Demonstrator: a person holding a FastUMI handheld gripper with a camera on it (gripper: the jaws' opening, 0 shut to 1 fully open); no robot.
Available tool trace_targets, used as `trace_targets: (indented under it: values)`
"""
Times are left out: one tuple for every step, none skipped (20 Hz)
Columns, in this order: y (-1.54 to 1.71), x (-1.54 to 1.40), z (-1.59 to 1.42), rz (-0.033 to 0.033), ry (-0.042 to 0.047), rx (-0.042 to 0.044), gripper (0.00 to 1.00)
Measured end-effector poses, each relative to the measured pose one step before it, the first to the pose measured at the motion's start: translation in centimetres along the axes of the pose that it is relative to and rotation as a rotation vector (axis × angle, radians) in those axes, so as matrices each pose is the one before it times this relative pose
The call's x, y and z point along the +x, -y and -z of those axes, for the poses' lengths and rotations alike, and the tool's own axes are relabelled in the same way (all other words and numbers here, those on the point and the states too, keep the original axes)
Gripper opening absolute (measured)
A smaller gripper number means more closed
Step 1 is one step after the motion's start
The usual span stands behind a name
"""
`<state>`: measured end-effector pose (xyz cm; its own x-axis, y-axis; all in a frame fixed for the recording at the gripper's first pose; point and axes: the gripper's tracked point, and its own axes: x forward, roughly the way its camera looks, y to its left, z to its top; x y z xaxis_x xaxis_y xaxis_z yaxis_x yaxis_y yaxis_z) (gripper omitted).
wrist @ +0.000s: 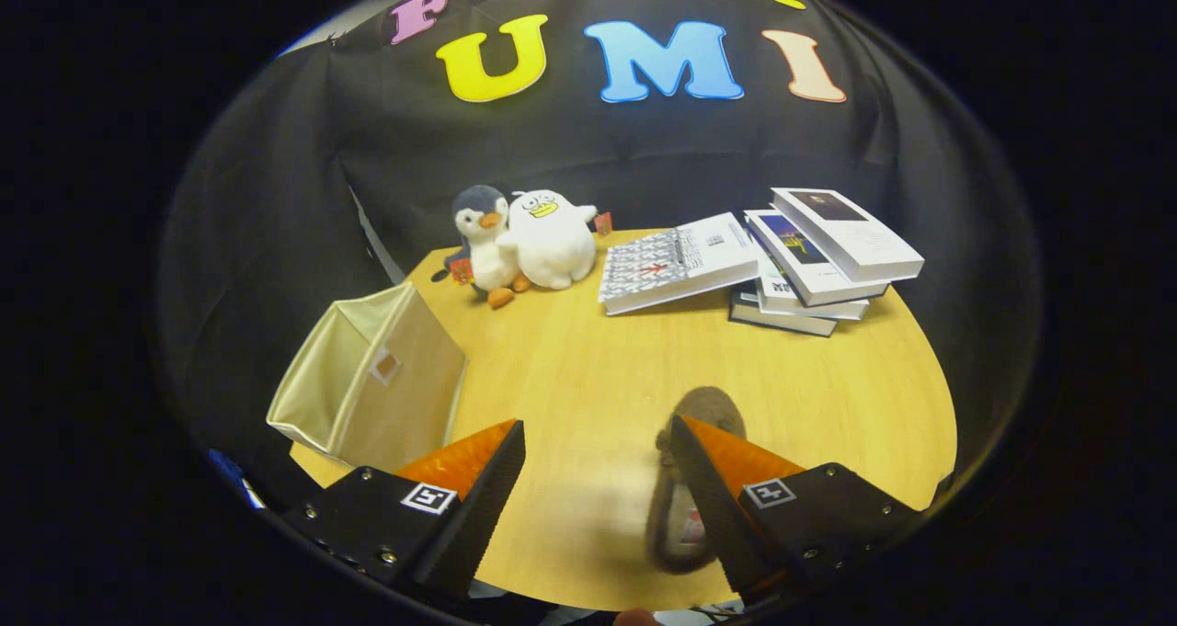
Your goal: Open the storage box then place both shoes into the box .Put the left shoe in first, then the right shoe, with the right side of both shoes facing outward in a uniform manner.
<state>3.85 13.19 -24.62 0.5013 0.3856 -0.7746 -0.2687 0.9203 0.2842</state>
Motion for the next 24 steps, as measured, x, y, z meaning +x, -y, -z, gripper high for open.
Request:
trace_targets:
  values:
    - [1.401,0.373,1.231,0.02032,-0.01073,-0.00661,0.98]
    - [1.277,0.382,1.065,0.02277,-0.01648,-0.00259,0.98]
    - [1.225,0.444,0.966,0.01926,-0.01336,0.00053,0.98]
    - [0.885,0.417,0.915,0.01173,-0.01964,0.00556,0.98]
    - [0.751,0.437,0.977,0.00732,-0.02235,0.00730,0.98]
    - [0.749,0.451,0.763,0.00969,-0.01877,0.00511,0.98]
    - [0.715,0.482,0.692,0.00892,-0.01665,0.00114,0.98]
    - [0.552,0.453,0.678,0.00620,-0.01955,-0.00040,0.98]
    - [0.475,0.460,0.702,0.00475,-0.01711,0.00175,0.98]
    - [0.416,0.460,0.509,0.00345,-0.01780,0.00568,0.98]
    - [0.441,0.486,0.462,0.00542,-0.01608,0.00866,0.98]
    - [0.456,0.376,0.321,0.00810,-0.01529,0.01193,0.98]
    - [0.432,0.958,0.462,0.00356,-0.01388,0.01113,0.98]
    - [0.269,0.415,0.133,0.00443,-0.00931,0.00867,0.97]
    - [0.217,0.436,0.243,0.00349,-0.01286,0.00741,0.94]
    - [0.085,0.300,0.239,0.00324,-0.01656,0.00754,0.86]
    - [-0.205,0.243,-0.067,-0.01185,-0.01029,0.01239,0.84]
    - [-0.071,0.806,0.123,0.00225,0.00682,0.02068,0.66]
    - [-0.417,-0.173,-0.003,-0.01222,-0.00550,0.01258,0.47]
    - [0.082,0.334,0.220,0.00251,-0.01272,0.00488,0.29]
    - [-0.256,-0.010,0.169,0.00230,-0.01495,-0.00358,0.26]
    - [-0.042,0.165,0.048,0.00188,-0.01379,0.00157,0.29]
    - [0.742,-0.249,-0.186,0.03066,0.00309,0.00237,0.29]
    - [0.352,-0.503,-0.158,0.00822,0.01227,0.05473,0.15]
